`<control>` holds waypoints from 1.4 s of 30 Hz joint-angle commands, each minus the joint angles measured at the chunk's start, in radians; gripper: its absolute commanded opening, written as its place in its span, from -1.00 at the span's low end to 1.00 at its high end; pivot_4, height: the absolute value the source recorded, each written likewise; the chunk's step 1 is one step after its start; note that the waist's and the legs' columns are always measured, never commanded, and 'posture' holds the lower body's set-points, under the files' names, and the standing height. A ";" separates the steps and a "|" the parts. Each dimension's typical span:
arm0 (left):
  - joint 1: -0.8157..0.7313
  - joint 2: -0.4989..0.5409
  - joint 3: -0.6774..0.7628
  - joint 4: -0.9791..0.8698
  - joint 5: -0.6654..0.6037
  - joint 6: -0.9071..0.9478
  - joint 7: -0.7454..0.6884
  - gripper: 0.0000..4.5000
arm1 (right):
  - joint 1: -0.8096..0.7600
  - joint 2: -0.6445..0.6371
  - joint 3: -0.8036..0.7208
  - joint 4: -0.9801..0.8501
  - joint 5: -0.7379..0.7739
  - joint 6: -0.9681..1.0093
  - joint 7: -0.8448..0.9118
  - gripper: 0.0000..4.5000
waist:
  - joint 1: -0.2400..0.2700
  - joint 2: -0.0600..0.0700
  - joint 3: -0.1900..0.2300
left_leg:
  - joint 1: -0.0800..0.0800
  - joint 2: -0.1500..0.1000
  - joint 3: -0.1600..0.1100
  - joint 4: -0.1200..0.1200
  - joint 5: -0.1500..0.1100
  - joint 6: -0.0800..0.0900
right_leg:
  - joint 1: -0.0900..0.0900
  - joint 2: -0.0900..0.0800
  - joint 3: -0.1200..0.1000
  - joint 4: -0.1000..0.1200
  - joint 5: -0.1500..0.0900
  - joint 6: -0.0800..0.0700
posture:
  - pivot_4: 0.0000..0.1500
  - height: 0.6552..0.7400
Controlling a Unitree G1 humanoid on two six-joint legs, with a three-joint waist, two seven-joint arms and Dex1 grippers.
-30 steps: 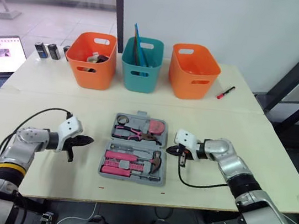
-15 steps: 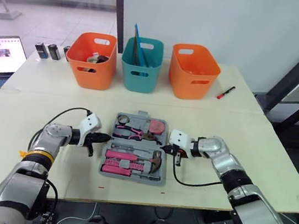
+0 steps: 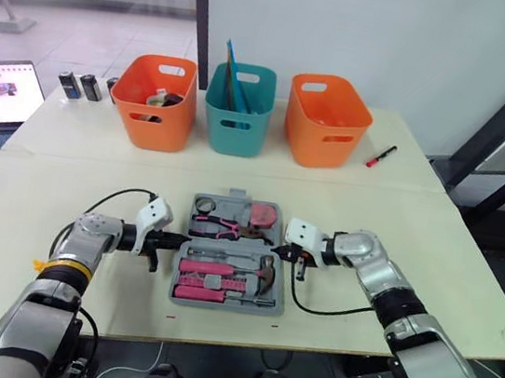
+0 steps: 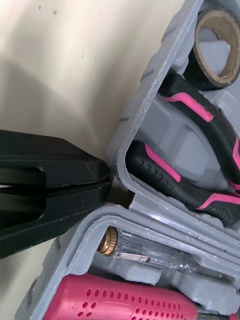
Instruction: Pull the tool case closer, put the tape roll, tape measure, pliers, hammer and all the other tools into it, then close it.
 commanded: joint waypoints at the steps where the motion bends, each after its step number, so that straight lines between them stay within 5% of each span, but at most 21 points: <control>1: 0.063 -0.016 -0.004 -0.155 -0.047 0.047 -0.013 -0.99 | 0.045 0.028 0.033 -0.145 0.025 0.040 0.051 -1.00 | 0.001 0.000 0.000 | 0.000 0.000 0.000 0.000 0.000 0.000 | 0.000 0.000 0.000 0.000 0.000 0.000 | 1.00 0.87; 11: 0.243 0.004 -0.011 -0.403 -0.102 0.202 -0.033 -0.99 | 0.179 -0.018 0.034 -0.368 0.037 0.199 0.074 -1.00 | 0.003 0.000 0.000 | 0.000 0.000 0.000 0.001 0.000 0.000 | 0.001 0.000 0.000 0.000 -0.001 0.000 | 1.00 0.87; 22: 0.214 0.034 -0.004 -0.356 -0.085 0.185 -0.004 -0.99 | 0.180 -0.019 0.032 -0.363 0.029 0.220 0.062 -1.00 | 0.004 0.000 -0.001 | 0.001 0.000 0.000 0.003 0.000 0.000 | 0.002 0.000 0.000 0.000 -0.002 -0.004 | 1.00 0.87; 29: 0.304 0.145 0.085 -0.401 -0.129 0.220 0.006 -0.99 | 0.148 -0.118 -0.041 -0.255 0.029 0.180 0.046 -1.00 | 0.002 0.000 0.000 | 0.001 0.000 0.000 0.002 0.000 0.000 | 0.002 0.000 0.000 0.000 -0.002 -0.004 | 1.00 0.87; 36: 0.459 0.182 0.231 -0.664 -0.388 0.333 -0.061 -0.99 | 0.105 -0.172 -0.189 -0.212 0.190 0.311 0.063 -1.00 | 0.016 0.001 0.000 | 0.000 0.000 0.001 0.003 0.000 0.000 | 0.001 -0.002 0.000 -0.002 -0.002 -0.005 | 1.00 0.87; 39: 0.523 0.153 0.203 -0.855 -0.481 0.432 -0.052 -1.00 | 0.075 -0.142 -0.260 -0.223 0.293 0.479 0.065 -0.64 | 0.016 0.001 0.000 | 0.000 0.000 0.001 0.003 0.000 0.000 | 0.001 -0.002 0.000 -0.002 -0.002 -0.006 | 1.00 0.87; 42: 0.551 0.123 0.123 -0.966 -0.477 0.478 -0.013 -1.00 | 0.041 -0.103 -0.313 -0.219 0.383 0.695 0.032 0.02 | 0.014 0.001 0.000 | 0.000 0.000 0.001 0.003 0.000 0.000 | 0.001 -0.001 0.000 -0.002 -0.002 -0.006 | 1.00 0.87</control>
